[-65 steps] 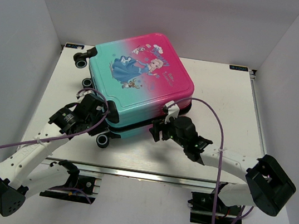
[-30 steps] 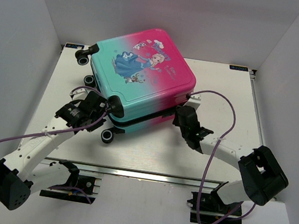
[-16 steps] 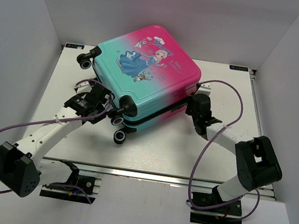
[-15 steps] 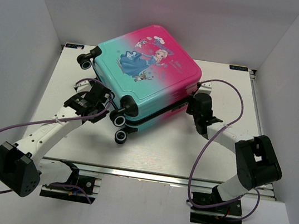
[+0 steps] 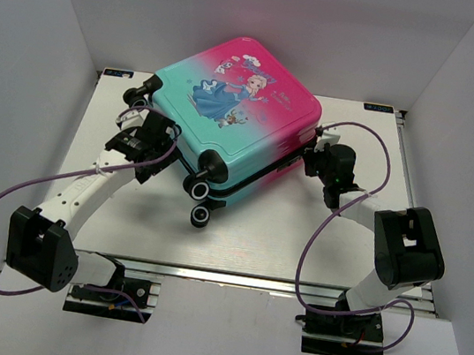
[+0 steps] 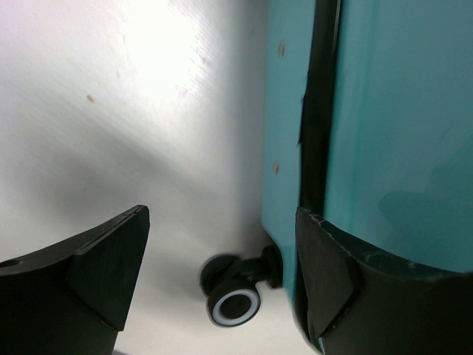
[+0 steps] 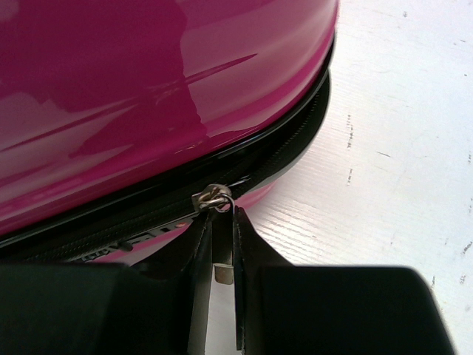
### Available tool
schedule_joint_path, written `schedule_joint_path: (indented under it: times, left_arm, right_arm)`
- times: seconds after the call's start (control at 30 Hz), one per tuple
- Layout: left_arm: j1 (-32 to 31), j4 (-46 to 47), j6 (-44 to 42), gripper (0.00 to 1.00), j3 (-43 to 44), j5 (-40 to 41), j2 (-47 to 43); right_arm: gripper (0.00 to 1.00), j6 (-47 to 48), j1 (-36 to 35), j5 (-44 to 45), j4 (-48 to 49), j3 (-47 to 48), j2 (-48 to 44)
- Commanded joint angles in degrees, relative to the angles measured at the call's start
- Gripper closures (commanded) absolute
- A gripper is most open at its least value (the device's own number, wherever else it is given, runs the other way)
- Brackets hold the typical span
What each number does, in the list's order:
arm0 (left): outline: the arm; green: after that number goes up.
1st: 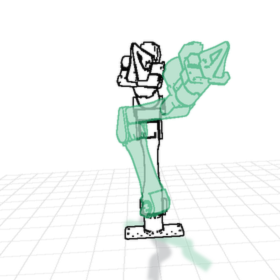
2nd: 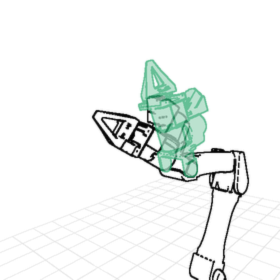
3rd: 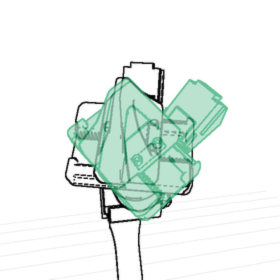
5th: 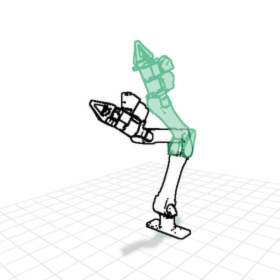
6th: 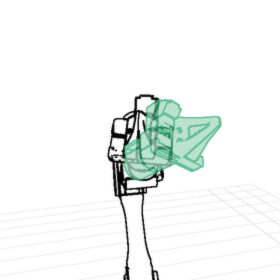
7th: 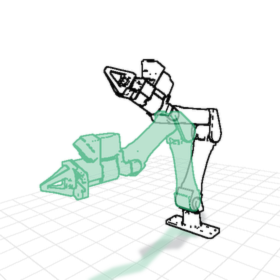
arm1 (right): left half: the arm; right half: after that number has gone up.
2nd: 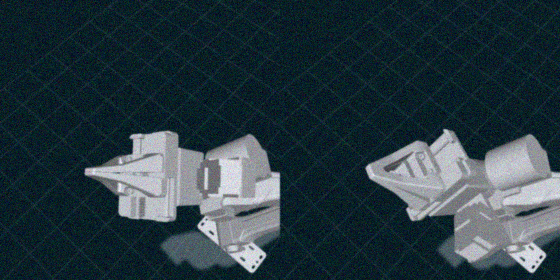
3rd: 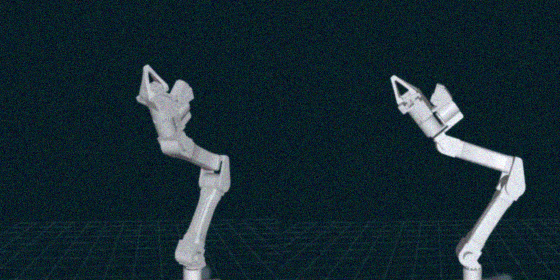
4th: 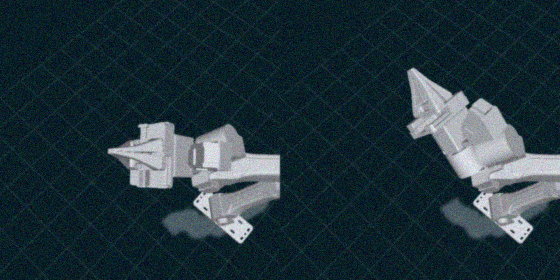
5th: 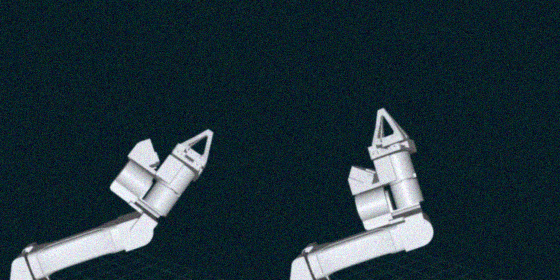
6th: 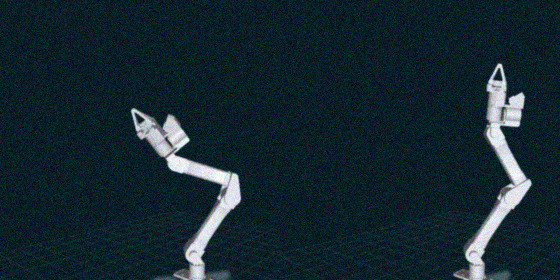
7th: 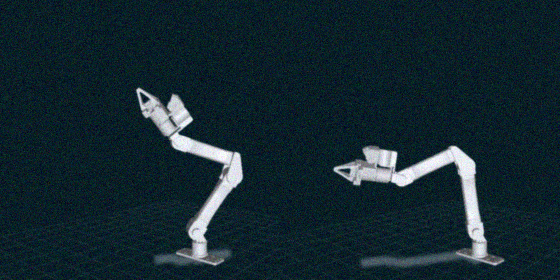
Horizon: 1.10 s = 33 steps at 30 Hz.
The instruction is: Pack the luggage
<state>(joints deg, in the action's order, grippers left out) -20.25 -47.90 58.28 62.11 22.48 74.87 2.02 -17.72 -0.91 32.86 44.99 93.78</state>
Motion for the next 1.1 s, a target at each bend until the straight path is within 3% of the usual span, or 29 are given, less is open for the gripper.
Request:
schedule_joint_path:
  times: [0.0, 0.13, 0.17, 0.2, 0.33, 0.7, 0.97, 1.07]
  left_arm:
    - [3.19, 1.05, -0.62, 0.09, 5.03, 2.64, 1.06]
    - [7.67, 1.75, -1.24, 0.18, 11.79, 6.69, 8.51]
    - [8.38, 3.41, -1.50, 0.33, 12.59, 7.83, 9.76]
    - [10.04, 3.69, -1.85, 0.39, 13.47, 8.54, 10.72]
    - [14.18, 3.78, -1.86, 0.57, 18.66, 12.14, 15.82]
    - [19.28, 20.55, -7.65, 0.62, 26.30, 2.76, 28.38]
    - [19.28, 27.32, -9.68, 0.61, 30.26, -4.64, 34.98]
    - [19.28, 27.68, -9.59, 0.61, 36.22, -6.21, 39.55]
  right_arm:
    - [1.00, 1.49, -1.27, -6.74, 6.78, -0.78, -3.16]
    - [1.00, 1.49, -1.36, -5.07, 5.81, -1.05, -4.04]
    - [1.00, 1.49, -1.53, -4.37, 5.64, -1.05, -4.30]
    - [1.00, 1.49, -1.53, -3.76, 5.46, -1.22, -4.48]
    - [1.00, 0.09, -1.53, 0.64, 4.93, -1.05, -4.66]
    - [1.00, -2.73, -1.36, 7.50, 4.31, 3.78, -0.09]
    - [1.00, -2.29, -1.27, 8.82, 4.05, 4.84, 0.97]
    - [1.00, -2.29, -0.74, 12.59, 3.27, 5.54, 1.93]
